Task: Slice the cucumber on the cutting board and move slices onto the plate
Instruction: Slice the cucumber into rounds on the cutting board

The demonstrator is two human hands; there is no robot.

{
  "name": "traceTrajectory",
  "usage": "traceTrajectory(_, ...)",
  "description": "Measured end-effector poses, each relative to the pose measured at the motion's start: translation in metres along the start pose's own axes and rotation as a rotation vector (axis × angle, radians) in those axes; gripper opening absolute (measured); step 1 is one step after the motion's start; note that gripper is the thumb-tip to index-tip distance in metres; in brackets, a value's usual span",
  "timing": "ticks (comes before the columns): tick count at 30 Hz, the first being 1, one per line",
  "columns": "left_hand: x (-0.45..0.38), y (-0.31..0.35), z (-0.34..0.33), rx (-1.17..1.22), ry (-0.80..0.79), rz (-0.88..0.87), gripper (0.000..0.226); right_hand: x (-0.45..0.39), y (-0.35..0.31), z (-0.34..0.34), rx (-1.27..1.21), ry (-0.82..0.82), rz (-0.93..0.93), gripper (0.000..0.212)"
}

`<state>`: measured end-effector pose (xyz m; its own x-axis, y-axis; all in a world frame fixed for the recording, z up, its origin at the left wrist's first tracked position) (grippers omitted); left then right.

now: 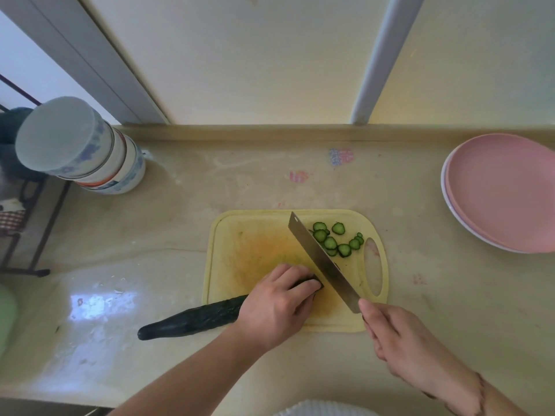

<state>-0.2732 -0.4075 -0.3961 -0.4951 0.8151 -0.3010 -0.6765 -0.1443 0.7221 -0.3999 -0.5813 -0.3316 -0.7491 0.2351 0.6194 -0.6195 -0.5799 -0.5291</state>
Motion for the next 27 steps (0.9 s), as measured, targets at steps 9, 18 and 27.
traceTrajectory(9, 0.0, 0.0, -0.001, -0.009, 0.005, 0.003, 0.013, 0.016, -0.01, -0.001, 0.035, 0.04, 0.045, 0.062)
traceTrajectory(18, 0.0, -0.002, -0.003, -0.016, 0.01, -0.003, 0.014, 0.005, -0.011, -0.006, 0.092, 0.01, 0.025, 0.056)
traceTrajectory(27, 0.0, -0.001, -0.002, -0.007, 0.0, -0.002, 0.013, -0.007, -0.002, -0.006, 0.059, 0.015, -0.011, 0.058)
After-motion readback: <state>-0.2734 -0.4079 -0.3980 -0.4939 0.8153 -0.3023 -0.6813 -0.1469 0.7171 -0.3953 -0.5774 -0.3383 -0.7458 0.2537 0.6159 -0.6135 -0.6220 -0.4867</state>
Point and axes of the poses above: each hand's wrist, its own x-axis away from the middle knuckle, its own z-axis out of the back of the hand, y = z × x, the point moved 2 cm from there along -x, towards the middle knuckle, and after that the axes turned 15 degrees about x, right-handed, at the moved point
